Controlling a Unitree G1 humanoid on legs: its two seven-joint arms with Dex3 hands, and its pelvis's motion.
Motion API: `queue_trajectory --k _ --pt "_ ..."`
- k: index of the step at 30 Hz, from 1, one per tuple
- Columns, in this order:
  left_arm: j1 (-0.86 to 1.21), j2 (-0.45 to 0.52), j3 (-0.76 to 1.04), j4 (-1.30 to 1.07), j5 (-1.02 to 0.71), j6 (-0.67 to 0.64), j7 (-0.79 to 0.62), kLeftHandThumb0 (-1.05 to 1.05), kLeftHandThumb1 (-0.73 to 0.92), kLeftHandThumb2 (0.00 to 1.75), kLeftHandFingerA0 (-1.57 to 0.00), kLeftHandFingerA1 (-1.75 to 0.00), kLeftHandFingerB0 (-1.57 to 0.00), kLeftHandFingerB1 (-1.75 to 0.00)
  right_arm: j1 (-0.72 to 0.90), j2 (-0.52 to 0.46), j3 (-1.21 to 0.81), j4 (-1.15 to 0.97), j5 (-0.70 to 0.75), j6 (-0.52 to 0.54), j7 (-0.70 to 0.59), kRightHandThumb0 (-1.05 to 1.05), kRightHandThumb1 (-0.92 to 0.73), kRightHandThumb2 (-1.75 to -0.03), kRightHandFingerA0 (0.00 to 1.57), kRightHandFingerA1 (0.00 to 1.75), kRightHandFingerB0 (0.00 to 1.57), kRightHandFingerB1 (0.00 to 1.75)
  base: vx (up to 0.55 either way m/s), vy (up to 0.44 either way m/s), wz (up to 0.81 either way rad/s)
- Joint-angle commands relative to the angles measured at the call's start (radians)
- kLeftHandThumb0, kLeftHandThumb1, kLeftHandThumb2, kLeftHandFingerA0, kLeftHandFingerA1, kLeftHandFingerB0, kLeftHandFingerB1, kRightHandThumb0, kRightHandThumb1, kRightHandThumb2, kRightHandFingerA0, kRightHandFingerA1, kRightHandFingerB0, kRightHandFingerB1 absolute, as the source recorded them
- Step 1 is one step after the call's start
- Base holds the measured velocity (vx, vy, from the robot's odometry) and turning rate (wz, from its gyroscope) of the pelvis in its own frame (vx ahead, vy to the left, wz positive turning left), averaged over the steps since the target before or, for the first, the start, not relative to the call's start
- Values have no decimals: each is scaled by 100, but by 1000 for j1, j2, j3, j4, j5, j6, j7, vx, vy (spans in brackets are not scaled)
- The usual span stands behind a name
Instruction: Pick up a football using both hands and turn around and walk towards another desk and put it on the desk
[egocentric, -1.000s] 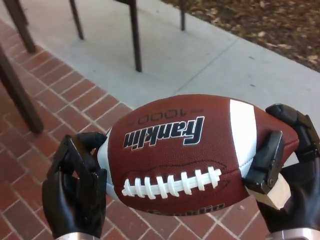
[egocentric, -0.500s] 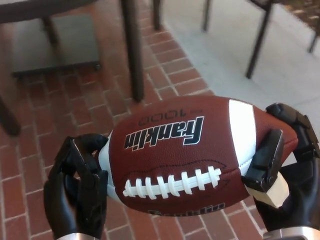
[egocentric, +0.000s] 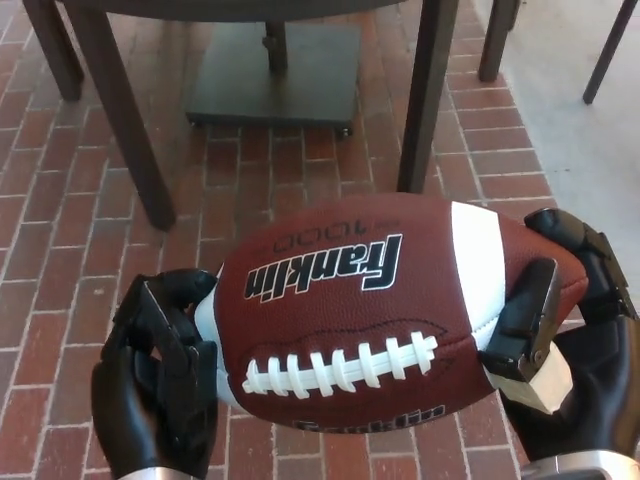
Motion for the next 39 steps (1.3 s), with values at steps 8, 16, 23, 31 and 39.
queue_trajectory --k 8,16,23,31,39 --pt "-95 -24 -220 -64 1 253 -229 -54 88 69 -83 -175 -68 -156 -74 41 286 52 127 216 158 -18 -47 -134 96 171 95 147 126 12 45" --pt "-107 -17 -217 -57 -7 246 -239 -49 86 73 -83 -175 -67 -156 -86 38 276 56 136 220 152 -20 -43 -138 98 170 100 148 314 86 41" --pt "-109 -24 -215 -64 -12 267 -199 -55 89 67 -81 -175 -66 -156 -89 40 272 70 145 215 164 -21 -44 -138 98 170 100 148 302 -31 33" --pt "-114 -25 -212 -56 -39 268 -205 -65 92 70 -83 -175 -69 -155 -89 37 271 70 144 210 150 -18 -45 -137 94 171 95 147 465 -150 14" --pt "-104 -12 -226 -30 7 211 -259 -62 91 68 -81 -175 -66 -155 -90 35 271 70 150 213 138 -18 -44 -139 99 171 101 149 366 -11 -39"
